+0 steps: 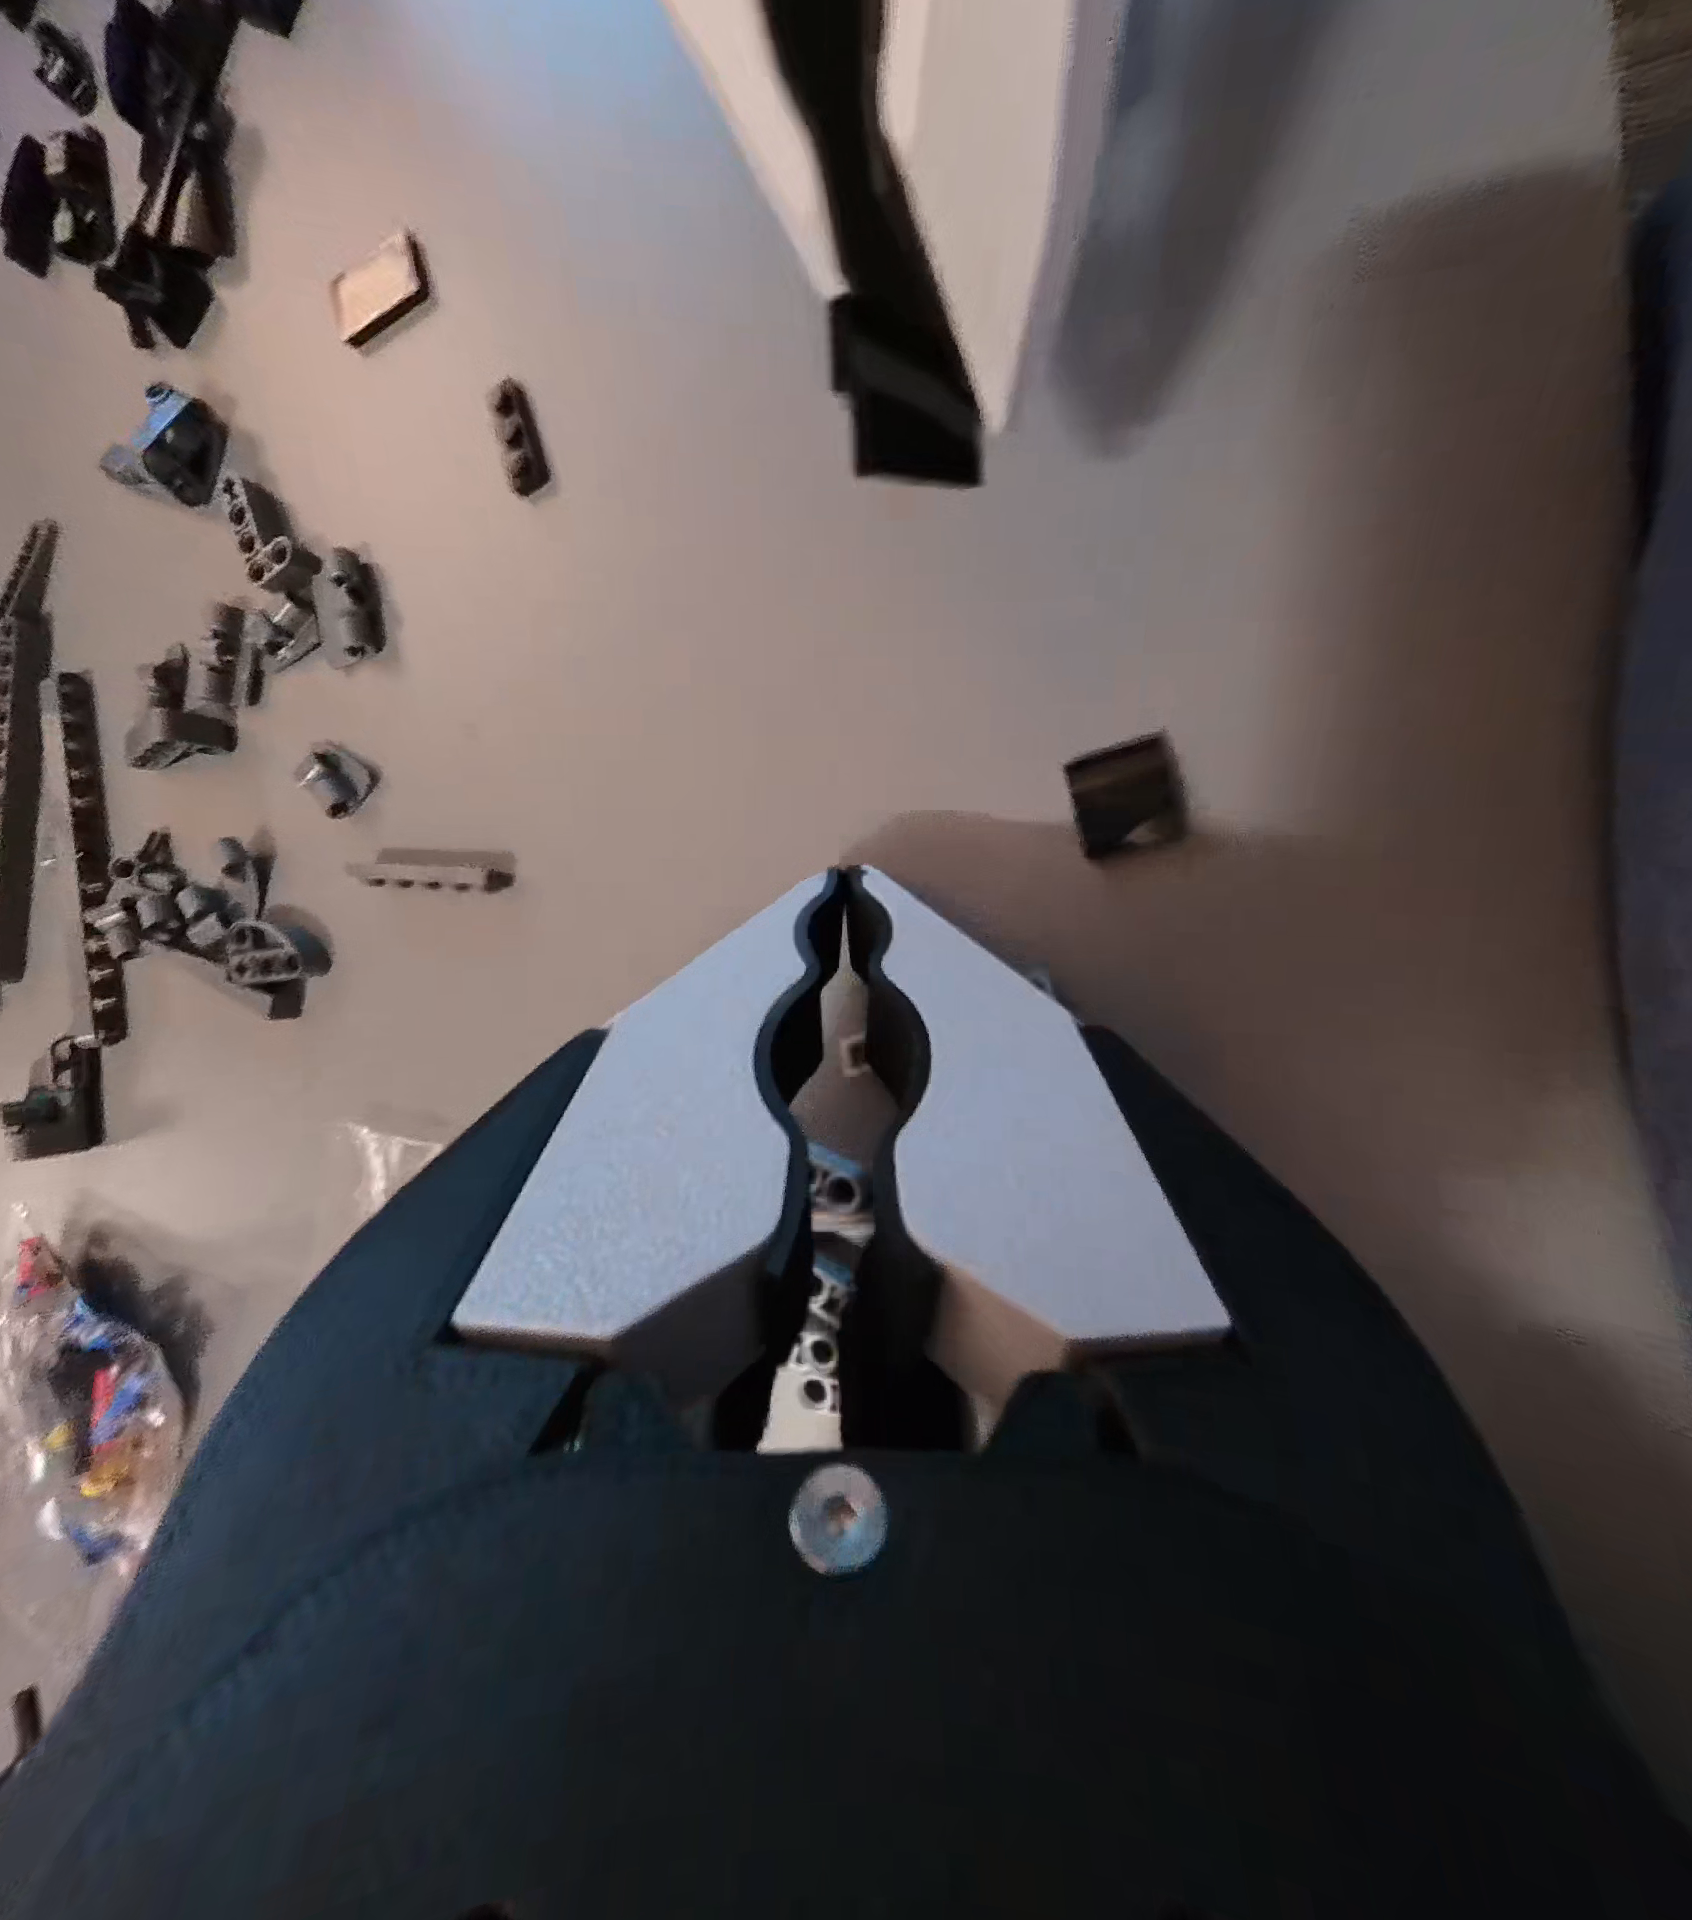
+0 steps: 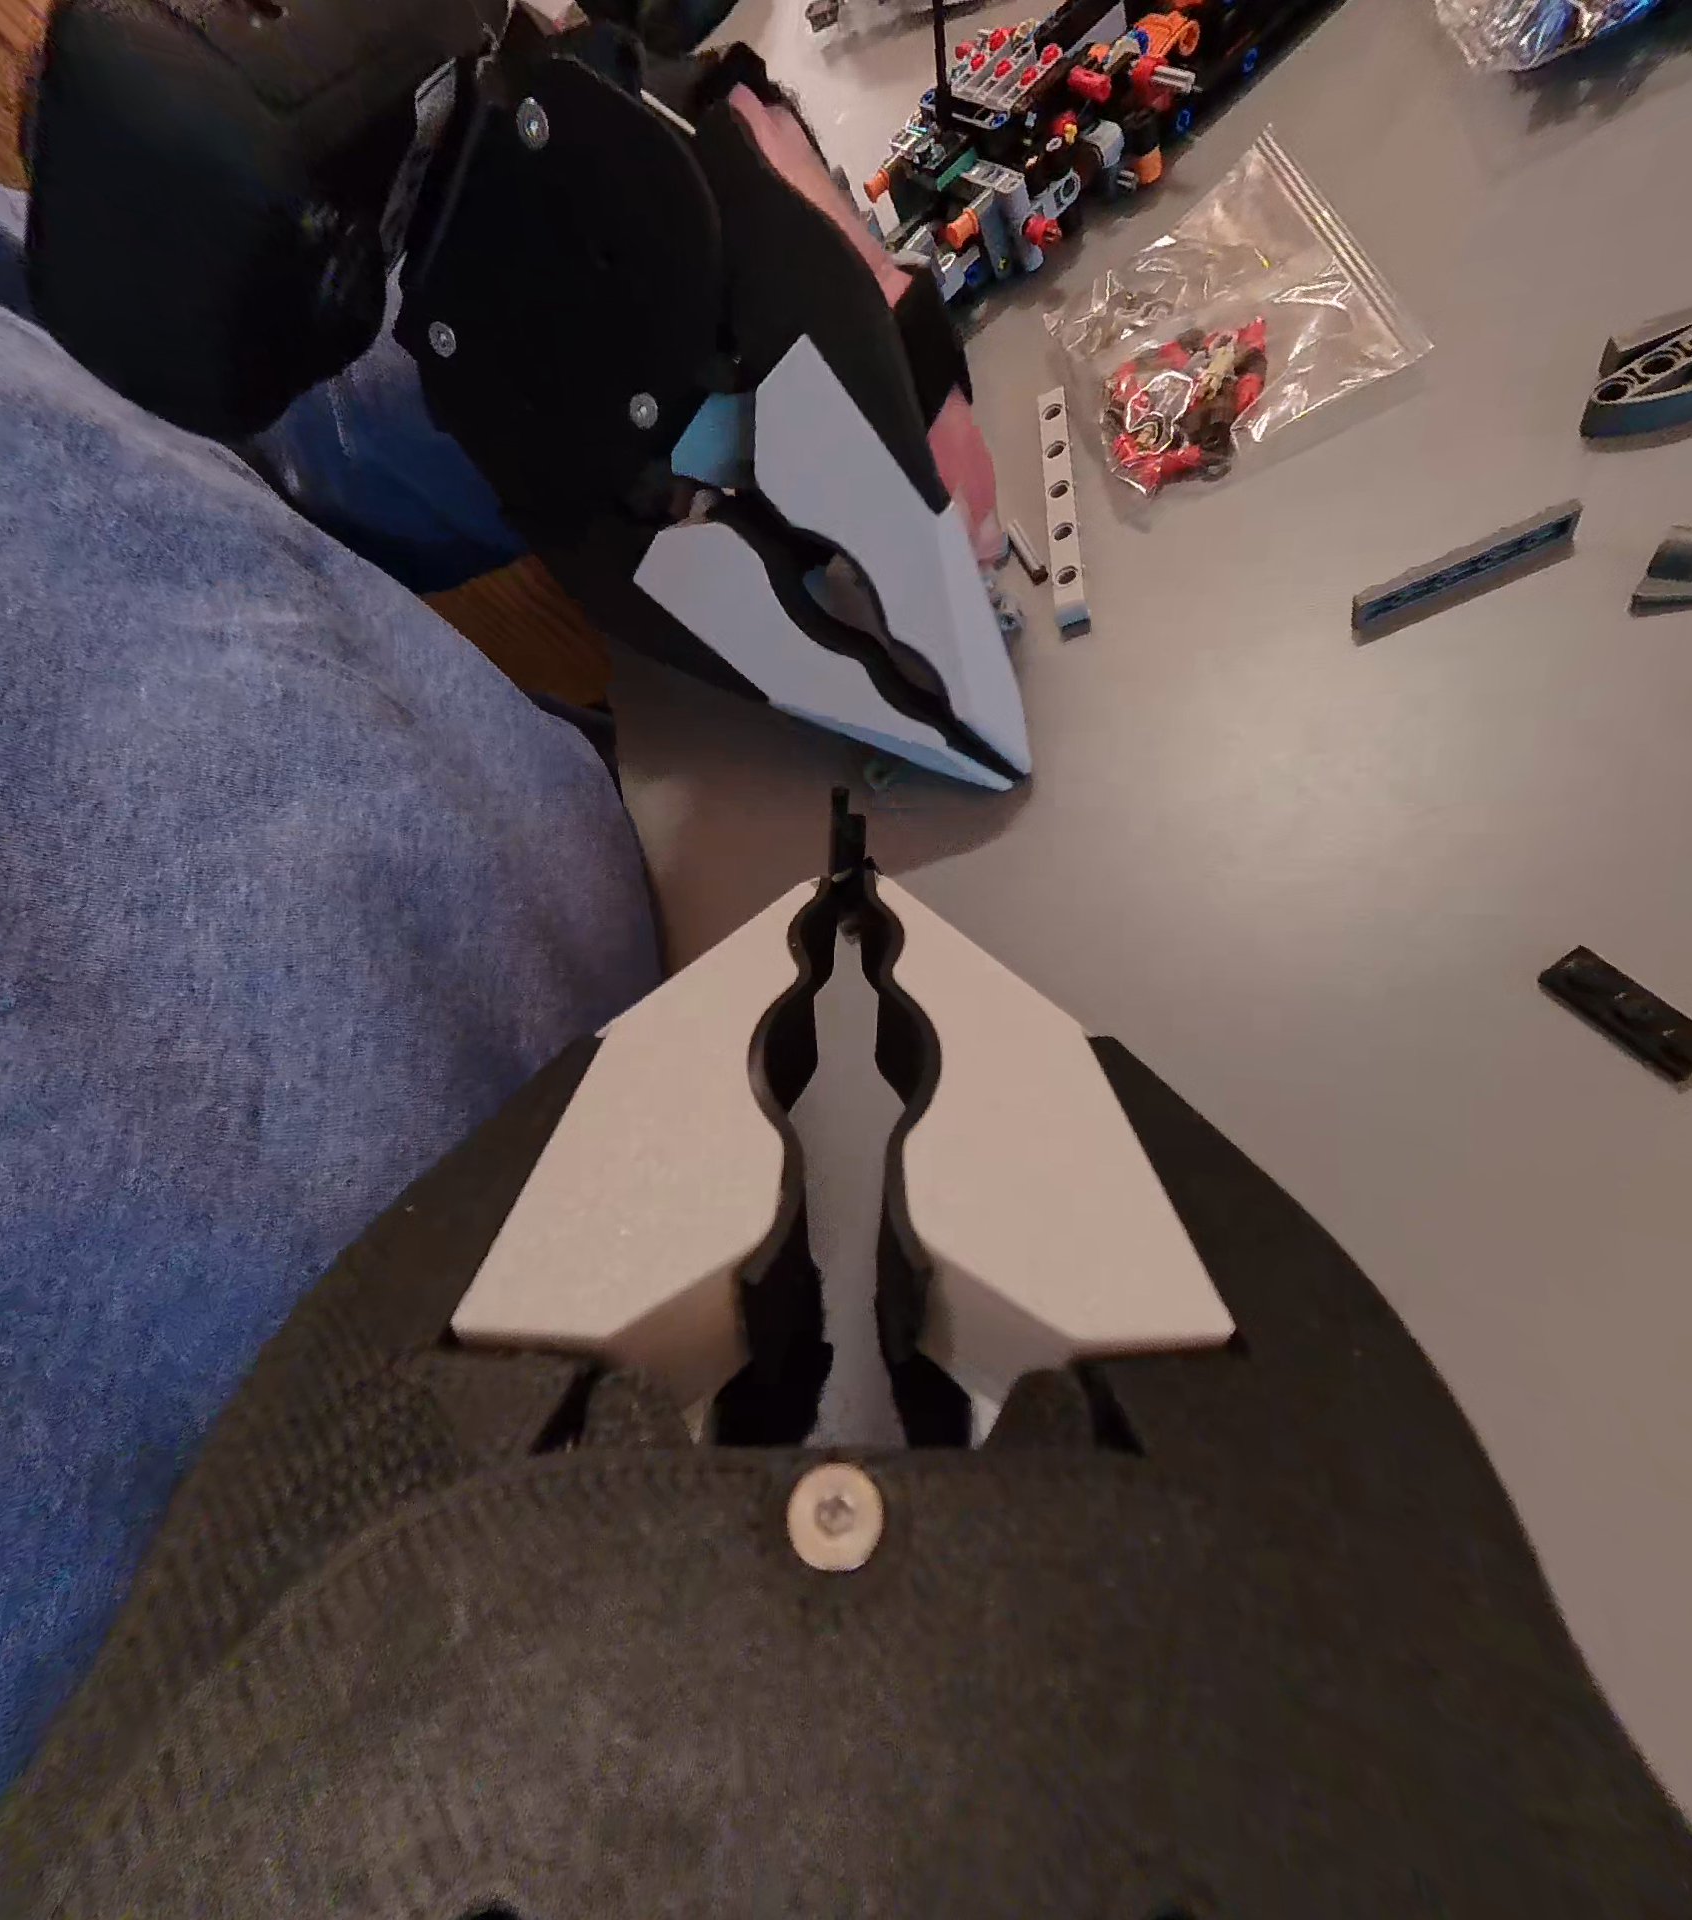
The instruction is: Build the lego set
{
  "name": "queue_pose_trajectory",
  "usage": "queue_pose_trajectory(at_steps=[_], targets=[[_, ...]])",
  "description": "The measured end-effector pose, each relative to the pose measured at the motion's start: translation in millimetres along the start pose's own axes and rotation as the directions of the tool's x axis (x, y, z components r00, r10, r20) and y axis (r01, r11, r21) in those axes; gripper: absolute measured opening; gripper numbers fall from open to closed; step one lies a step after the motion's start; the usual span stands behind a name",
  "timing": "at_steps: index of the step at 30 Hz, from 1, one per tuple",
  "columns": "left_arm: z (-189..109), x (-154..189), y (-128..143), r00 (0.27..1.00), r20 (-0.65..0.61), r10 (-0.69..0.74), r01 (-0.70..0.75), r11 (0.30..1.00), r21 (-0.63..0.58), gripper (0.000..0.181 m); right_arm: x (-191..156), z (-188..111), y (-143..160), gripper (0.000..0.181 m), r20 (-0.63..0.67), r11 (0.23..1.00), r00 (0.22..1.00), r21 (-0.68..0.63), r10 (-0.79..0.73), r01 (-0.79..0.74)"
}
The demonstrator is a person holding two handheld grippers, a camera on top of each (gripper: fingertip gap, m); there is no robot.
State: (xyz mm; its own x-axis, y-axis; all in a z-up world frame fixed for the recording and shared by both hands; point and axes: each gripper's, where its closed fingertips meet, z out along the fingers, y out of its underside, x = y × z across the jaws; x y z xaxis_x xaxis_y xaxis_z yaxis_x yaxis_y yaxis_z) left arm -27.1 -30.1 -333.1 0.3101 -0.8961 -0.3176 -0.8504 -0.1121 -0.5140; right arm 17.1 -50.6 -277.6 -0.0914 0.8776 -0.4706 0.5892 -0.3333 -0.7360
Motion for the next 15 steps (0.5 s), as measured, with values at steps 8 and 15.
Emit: queue_pose_trajectory(at_steps=[8,15], targets=[[-34,8,12,0.994,-0.112,-0.005,0.006,1.000,0.015,0.005,-1,-1,6,0.001,0.033,1.000,0.999,0.008,0.001,-0.002],[-23,21,17,0.984,-0.085,0.156,-0.157,0.988,-0.006,0.007,-4,2,6,0.001,0.052,1.000,0.999,0.007,-0.013,0.013]])
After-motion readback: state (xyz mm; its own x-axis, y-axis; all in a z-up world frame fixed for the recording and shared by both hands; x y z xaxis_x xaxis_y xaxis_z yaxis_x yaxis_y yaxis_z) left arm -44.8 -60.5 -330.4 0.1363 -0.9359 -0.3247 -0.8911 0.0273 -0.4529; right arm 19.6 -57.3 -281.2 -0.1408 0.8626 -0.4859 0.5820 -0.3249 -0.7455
